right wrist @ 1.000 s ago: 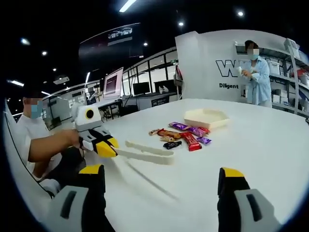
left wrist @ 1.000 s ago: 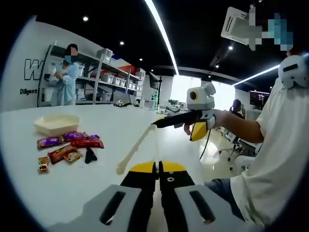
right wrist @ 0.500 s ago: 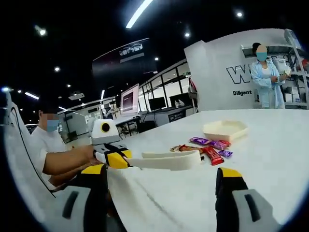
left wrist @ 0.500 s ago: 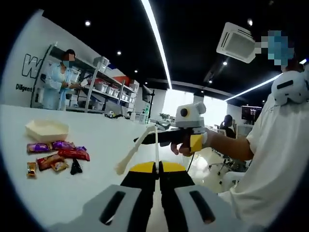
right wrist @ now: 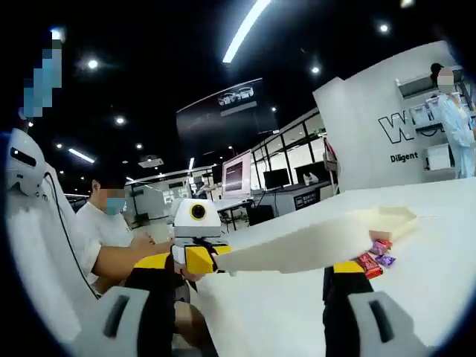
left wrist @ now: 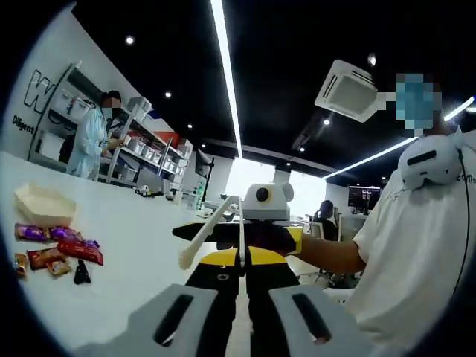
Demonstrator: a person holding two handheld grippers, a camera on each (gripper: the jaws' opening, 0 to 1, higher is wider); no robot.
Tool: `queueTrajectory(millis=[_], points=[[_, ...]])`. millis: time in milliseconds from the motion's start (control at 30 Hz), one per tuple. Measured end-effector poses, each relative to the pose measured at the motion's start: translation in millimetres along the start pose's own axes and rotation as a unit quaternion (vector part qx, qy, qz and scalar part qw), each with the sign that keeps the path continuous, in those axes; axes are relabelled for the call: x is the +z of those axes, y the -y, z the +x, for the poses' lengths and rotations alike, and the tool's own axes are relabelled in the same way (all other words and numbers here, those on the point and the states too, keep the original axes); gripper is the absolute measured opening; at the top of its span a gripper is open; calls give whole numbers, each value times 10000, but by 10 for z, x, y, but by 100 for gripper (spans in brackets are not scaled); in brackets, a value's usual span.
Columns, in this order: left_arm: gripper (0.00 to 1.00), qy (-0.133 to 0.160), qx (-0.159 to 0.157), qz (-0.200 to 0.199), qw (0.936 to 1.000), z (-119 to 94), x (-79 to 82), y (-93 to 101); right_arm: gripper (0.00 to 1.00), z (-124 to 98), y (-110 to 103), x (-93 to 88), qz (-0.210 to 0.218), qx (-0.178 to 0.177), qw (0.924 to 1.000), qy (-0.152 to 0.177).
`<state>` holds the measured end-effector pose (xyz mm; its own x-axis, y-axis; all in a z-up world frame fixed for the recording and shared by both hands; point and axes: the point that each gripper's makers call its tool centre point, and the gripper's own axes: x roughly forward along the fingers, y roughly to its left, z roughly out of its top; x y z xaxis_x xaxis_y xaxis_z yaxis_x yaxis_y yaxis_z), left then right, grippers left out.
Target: Place the target food into the container with the food tongs after gripping and lifting it, then release it inside without dropping or visibly crushing the food.
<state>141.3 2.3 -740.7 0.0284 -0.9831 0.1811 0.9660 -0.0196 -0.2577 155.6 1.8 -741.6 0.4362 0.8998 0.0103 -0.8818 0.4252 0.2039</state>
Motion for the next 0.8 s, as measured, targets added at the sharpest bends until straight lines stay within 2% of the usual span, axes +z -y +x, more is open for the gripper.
queueTrajectory(millis=[167,433,600,700,800], points=[[2,267,-245,-170,9992,70,95,107,71,19,-120,80,-31,242,9996,148],[2,407,-482,-240,9977,139,160,231,64,6,-249,205,-211,495,9979,366],[2,385,-541,-268,9974,149,154,259,52,-27,-344,307,-148,711,9956,587],[2,468,-672,-361,9960,156,172,320,45,-42,-386,342,-116,822,9945,642],[2,615,-827,-369,9940,166,223,405,42,-46,-413,353,-126,895,9938,641]])
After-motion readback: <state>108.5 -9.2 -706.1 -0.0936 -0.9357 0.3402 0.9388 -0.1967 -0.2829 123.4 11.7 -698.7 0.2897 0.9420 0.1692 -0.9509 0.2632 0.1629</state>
